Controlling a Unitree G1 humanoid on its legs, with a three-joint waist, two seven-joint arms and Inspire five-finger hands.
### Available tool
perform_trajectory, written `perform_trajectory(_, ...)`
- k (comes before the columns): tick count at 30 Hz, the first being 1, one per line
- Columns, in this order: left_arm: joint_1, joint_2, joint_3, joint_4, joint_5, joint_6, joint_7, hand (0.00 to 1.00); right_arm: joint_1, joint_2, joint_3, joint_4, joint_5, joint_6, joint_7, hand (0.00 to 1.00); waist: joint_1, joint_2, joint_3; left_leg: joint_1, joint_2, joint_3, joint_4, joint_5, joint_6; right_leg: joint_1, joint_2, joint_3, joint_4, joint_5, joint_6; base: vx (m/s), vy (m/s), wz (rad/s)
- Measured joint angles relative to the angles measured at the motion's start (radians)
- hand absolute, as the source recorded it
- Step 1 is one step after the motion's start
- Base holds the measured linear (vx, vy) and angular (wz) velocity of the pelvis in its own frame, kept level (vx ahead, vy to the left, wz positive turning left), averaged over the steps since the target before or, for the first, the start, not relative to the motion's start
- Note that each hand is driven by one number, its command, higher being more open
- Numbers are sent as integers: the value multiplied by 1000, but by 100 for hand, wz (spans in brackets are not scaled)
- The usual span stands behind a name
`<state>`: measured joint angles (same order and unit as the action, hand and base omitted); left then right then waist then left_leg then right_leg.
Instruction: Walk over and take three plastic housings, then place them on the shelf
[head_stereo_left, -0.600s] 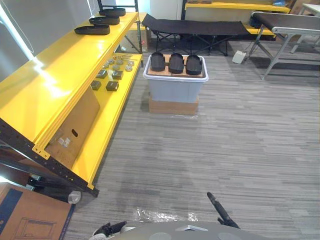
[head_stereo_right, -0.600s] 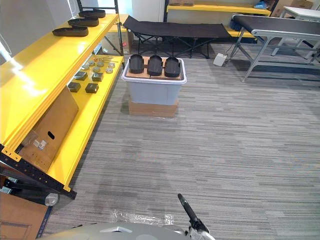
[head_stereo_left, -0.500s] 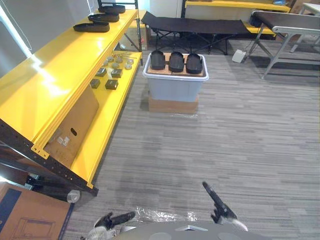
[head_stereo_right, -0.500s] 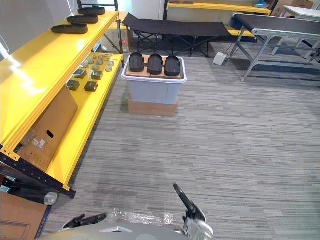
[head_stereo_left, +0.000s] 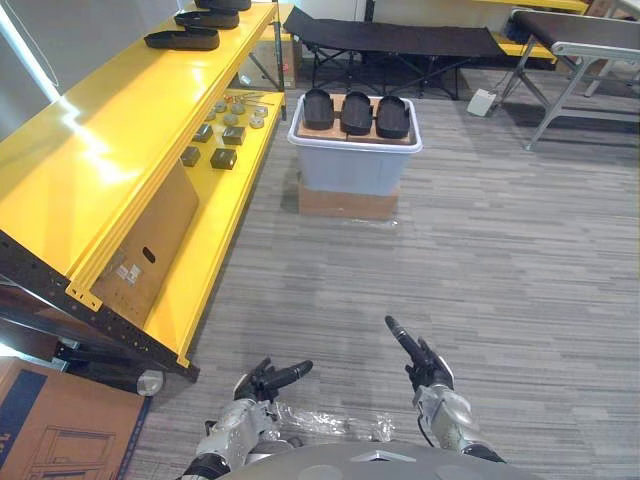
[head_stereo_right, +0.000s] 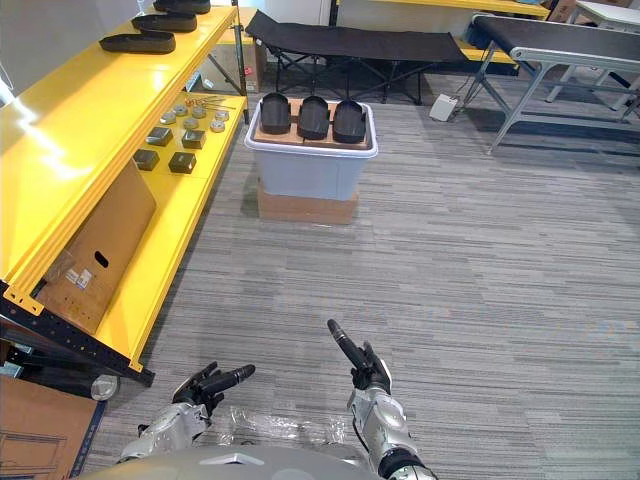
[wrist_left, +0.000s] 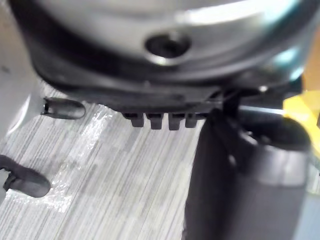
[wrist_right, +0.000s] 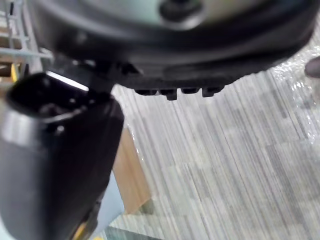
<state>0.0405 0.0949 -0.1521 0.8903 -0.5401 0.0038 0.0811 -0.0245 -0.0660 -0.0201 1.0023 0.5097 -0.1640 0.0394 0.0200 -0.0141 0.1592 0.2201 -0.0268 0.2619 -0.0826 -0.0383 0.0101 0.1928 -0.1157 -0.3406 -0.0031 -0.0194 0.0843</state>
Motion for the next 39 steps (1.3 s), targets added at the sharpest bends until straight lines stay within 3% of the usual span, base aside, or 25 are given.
perform_trajectory(11, 89, -6, 55, -75, 41, -69, 70, 100, 71, 25, -73, -46, 102, -43, -51, 100, 0, 1, 1, -3, -2, -7, -1, 0, 0, 0, -3, -10, 1, 0, 0, -16, 3, 2)
perform_trajectory(15, 116, -8, 81, -75, 41, -102, 68, 100, 99, 26, -95, -47, 63, -90, -79, 100, -2, 1, 1, -5, -3, -5, -2, 0, 1, -4, -4, -8, 1, 0, 0, -23, 3, -1)
perform_trajectory(18, 124, -8, 89, -75, 45, -120, 66, 100, 104, 26, -123, -51, 50, -90, -88, 100, -2, 0, 1, -17, -6, 0, -5, 1, 4, -29, -7, -2, 11, -2, -1, -45, 15, -7)
perform_trajectory(21, 126, -6, 90, -109, 85, -127, 57, 100, 105, 25, -138, -82, 53, -90, -93, 100, 1, -7, 15, -45, -18, 4, -1, -7, 25, -127, -45, 15, 173, -67, 8, -4, 52, -4)
perform_trajectory(23, 124, -5, 86, -153, 85, -127, 58, 100, 96, 25, -133, -94, 76, -81, -83, 100, -3, -10, 49, -54, -15, 6, 29, -23, 49, -250, -91, 20, 428, -86, 11, -2, 73, -2)
perform_trajectory(24, 123, 0, 78, -164, 85, -127, 58, 100, 98, 27, -127, -96, 94, -75, -65, 100, -7, -13, 63, -54, -8, 2, 52, -39, 65, -275, -96, 19, 469, -99, 6, 15, 50, 2)
perform_trajectory(26, 121, 4, 71, -168, 84, -126, 56, 100, 109, 31, -121, -97, 97, -59, -23, 100, -8, -6, 69, -72, 18, -1, 102, -75, 63, -274, -68, 21, 458, -105, -2, 67, 22, -6)
perform_trajectory(29, 71, 19, 69, -177, 83, -107, 45, 100, 118, 30, -100, -130, 100, -58, 0, 100, -23, 11, 105, -73, 88, -10, 153, -111, 43, -310, 17, 27, 374, -112, -14, 105, -14, 0)
perform_trajectory(30, 70, 21, 69, -189, 84, -106, 44, 100, 121, 27, -96, -139, 99, -61, 0, 100, -26, 9, 108, -69, 92, -10, 157, -116, 40, -331, 19, 31, 363, -107, -8, 152, -47, 8)
perform_trajectory(31, 69, 27, 69, -212, 84, -105, 40, 100, 134, 27, -95, -154, 97, -62, 0, 100, -27, -8, 111, -57, 90, -8, 175, -128, 23, -367, 15, 42, 337, -90, 10, 221, -89, 9)
perform_trajectory(33, 78, 37, 68, -231, 84, -101, 28, 100, 161, 27, -88, -154, 94, -61, 1, 100, -24, -35, 109, -21, 77, -8, 213, -168, -5, -366, 4, 61, 279, -51, 5, 275, -144, 16)
perform_trajectory(34, 84, 45, 67, -234, 83, -94, 20, 100, 181, 27, -86, -155, 94, -59, 14, 100, -26, -57, 95, -4, 68, -18, 244, -211, -23, -365, -9, 82, 283, -29, -20, 335, -243, 28)
perform_trajectory(35, 84, 51, 57, -235, 78, -88, 20, 100, 192, 22, -87, -155, 92, -56, 28, 100, -29, -63, 84, 1, 72, -35, 295, -270, -42, -371, -13, 93, 333, -7, -68, 357, -279, 32)
perform_trajectory(36, 84, 50, 47, -235, 75, -86, 20, 100, 192, 14, -88, -155, 89, -53, 31, 100, -33, -52, 78, -1, 85, -44, 319, -299, -52, -383, -10, 88, 374, -11, -85, 364, -313, 30)
perform_trajectory(37, 90, 40, 33, -234, 58, -80, 19, 100, 192, -12, -88, -155, 81, -42, 42, 100, -42, -11, 53, -4, 127, -52, 345, -339, -78, -393, 15, 63, 410, -50, -120, 394, -302, 21)
perform_trajectory(38, 98, 22, 24, -236, 32, -70, 18, 100, 190, -44, -87, -164, 73, -31, 53, 100, -41, 33, 25, -24, 168, -53, 399, -346, -95, -379, 56, 41, 390, -85, -117, 412, -257, 18)
perform_trajectory(39, 98, 14, 22, -234, 18, -68, 14, 100, 181, -51, -87, -170, 72, -27, 59, 100, -45, 59, 19, -67, 187, -52, 502, -345, -95, -378, 67, 38, 389, -95, -126, 458, -223, 15)
